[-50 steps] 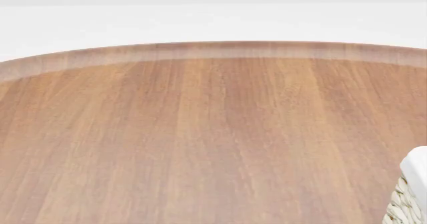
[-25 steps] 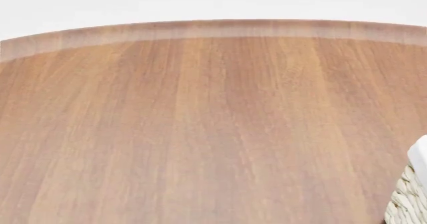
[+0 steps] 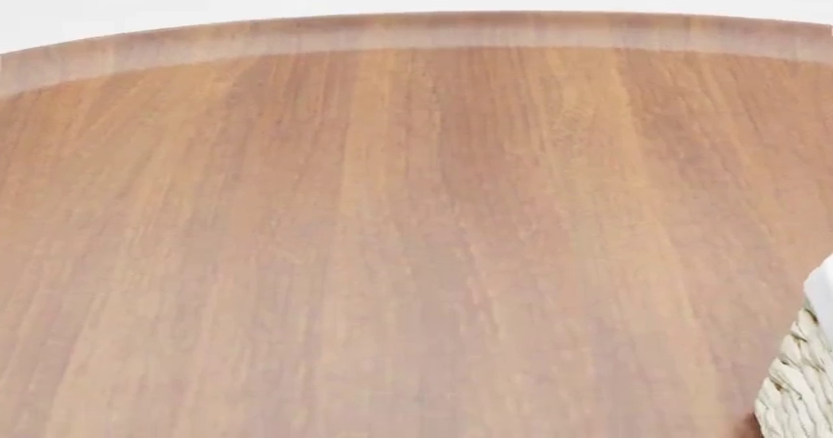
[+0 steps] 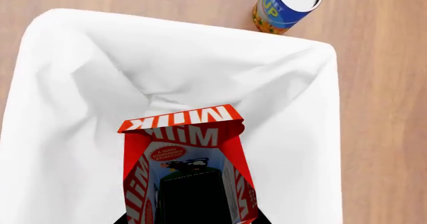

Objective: Pick the milk and place it in the basket.

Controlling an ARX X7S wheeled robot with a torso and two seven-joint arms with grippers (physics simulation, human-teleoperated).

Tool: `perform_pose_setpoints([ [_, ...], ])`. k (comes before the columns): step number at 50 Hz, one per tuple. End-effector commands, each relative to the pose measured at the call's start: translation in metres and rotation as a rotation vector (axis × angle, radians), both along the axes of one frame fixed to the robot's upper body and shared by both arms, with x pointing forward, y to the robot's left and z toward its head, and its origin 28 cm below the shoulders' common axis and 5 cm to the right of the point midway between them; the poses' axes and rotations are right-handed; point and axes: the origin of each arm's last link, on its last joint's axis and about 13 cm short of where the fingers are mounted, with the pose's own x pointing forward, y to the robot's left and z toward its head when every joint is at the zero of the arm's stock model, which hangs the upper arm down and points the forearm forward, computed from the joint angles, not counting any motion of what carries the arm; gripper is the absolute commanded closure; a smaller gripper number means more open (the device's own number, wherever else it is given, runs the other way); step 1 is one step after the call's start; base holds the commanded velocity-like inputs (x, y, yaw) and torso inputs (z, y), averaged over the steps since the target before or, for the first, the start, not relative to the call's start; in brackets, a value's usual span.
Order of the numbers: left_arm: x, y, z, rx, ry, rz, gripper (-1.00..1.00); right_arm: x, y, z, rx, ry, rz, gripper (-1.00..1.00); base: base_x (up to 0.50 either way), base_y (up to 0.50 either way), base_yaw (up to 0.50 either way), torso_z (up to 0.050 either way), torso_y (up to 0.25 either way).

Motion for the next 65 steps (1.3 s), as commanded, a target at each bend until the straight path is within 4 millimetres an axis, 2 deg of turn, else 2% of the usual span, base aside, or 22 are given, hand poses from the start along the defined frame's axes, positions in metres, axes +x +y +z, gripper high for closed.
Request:
perform_pose_setpoints([
  [1,0.0,0.002,0.0,0.013,-0.014,0.0,-1.0,0.007,0.006,0.006,0.0,-0.022,0.044,1.0,0.0,0.0,0.0,0.0,-0.25],
  [24,-0.001,0.003,0.0,-0.003,-0.023,0.009,-1.0,0.002,0.01,0.0,0.047,0.021,0.068,1.0,0.0,0.0,0.0,0.0,-0.03],
  [30,-0.001,0.003,-0.001,0.007,-0.019,0.009,-1.0,0.001,0.01,-0.002,0.043,0.036,0.071,1.0,0.0,0.0,0.0,0.0,-0.019],
  [36,-0.001,0.003,0.0,-0.007,-0.028,0.006,-1.0,0.0,0.01,-0.002,0.04,0.035,0.067,1.0,0.0,0.0,0.0,0.0,-0.241],
  [65,-0.001,0.002,0.001,-0.002,-0.028,0.004,-1.0,-0.001,0.007,-0.007,0.01,0.037,0.049,1.0,0.0,0.0,0.0,0.0,-0.02],
])
